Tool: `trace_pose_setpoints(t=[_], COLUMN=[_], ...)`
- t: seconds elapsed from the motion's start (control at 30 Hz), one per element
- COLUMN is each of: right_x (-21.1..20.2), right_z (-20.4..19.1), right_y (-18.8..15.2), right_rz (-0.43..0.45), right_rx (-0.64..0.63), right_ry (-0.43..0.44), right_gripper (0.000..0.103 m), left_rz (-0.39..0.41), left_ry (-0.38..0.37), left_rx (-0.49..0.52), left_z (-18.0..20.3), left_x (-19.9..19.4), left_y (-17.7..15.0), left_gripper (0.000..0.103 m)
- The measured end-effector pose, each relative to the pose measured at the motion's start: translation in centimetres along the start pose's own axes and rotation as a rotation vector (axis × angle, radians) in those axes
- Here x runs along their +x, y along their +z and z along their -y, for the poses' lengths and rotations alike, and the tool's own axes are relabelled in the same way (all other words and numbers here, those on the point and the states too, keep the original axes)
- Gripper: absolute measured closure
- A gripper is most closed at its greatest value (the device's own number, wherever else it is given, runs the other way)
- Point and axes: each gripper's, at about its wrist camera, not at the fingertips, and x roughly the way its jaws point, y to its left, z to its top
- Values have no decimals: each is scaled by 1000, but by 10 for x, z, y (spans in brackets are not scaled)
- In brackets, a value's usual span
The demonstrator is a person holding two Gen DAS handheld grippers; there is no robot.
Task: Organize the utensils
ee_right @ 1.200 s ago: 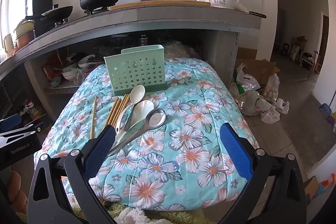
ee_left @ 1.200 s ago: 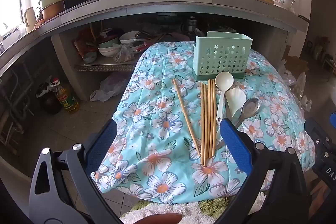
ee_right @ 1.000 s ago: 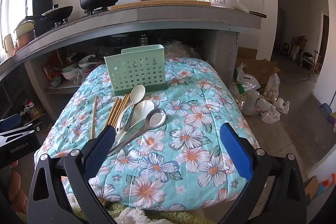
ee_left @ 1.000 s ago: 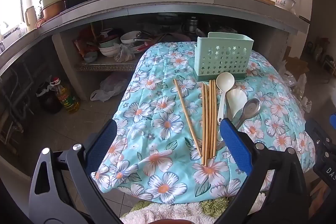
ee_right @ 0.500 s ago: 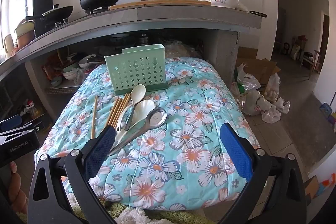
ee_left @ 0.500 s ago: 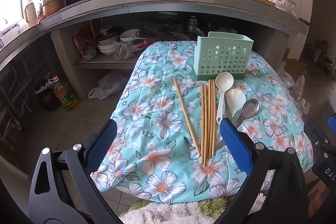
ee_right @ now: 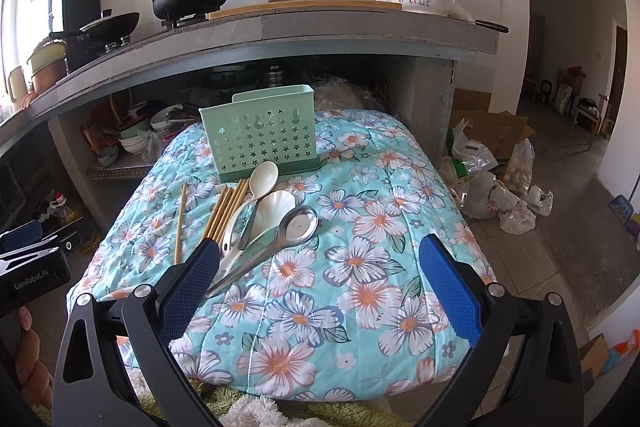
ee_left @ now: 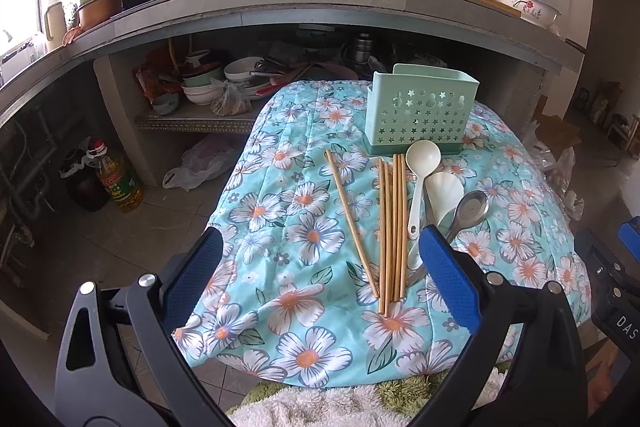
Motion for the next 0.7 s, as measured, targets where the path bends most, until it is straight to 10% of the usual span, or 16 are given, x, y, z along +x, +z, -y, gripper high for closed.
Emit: trace_pose_setpoints(t=[0.7], right_x=[2], right_z=[-1], right_y=[0], right_rz=[-5], right_rx=[4], right_ry=[7], right_gripper=[6], left_rz=[-10], left_ry=[-9], left_rx=[-5], left_z=[-5], left_x=[3], left_y=[0], left_gripper=[8])
